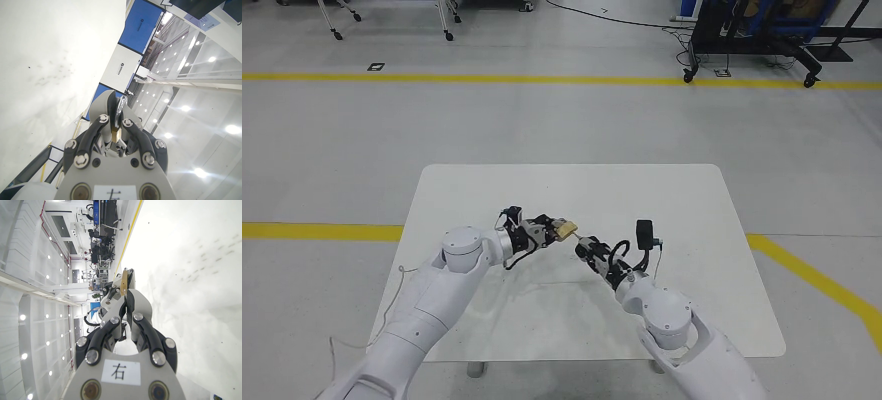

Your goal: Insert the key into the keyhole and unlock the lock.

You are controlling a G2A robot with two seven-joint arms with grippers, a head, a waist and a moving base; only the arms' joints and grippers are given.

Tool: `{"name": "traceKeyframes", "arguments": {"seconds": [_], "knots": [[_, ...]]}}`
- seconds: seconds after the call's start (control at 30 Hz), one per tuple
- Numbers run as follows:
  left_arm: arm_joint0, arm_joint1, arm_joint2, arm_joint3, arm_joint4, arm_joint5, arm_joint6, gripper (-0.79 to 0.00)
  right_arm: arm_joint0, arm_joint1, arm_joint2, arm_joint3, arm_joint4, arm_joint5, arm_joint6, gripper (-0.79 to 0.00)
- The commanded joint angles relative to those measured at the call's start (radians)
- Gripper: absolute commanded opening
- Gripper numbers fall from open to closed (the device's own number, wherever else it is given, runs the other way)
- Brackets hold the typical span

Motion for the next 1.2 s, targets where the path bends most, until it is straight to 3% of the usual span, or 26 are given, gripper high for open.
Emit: {"name": "traceKeyframes", "arguments": {"seconds": [0.0,0.17,0.47,1.17], "knots": [[0.001,0.001,-0.006,0.001,-0.001,-0.001,-0.006,-0.785,0.006,-0.002,0.000,0.006,0.004,0.008,-0.003,-0.785],[0.006,0.004,-0.018,-0.004,0.010,-0.007,-0.012,-0.785,0.018,-0.007,-0.008,0.011,0.006,0.019,0.016,-0.785],[0.027,-0.006,-0.024,-0.022,0.012,-0.063,0.082,-0.785,-0.007,-0.010,0.002,-0.015,-0.004,0.036,-0.008,-0.785],[0.027,-0.013,-0.014,-0.016,0.062,-0.055,0.034,-0.785,0.031,-0.041,-0.036,0.022,-0.019,0.059,-0.119,-0.785]]}}
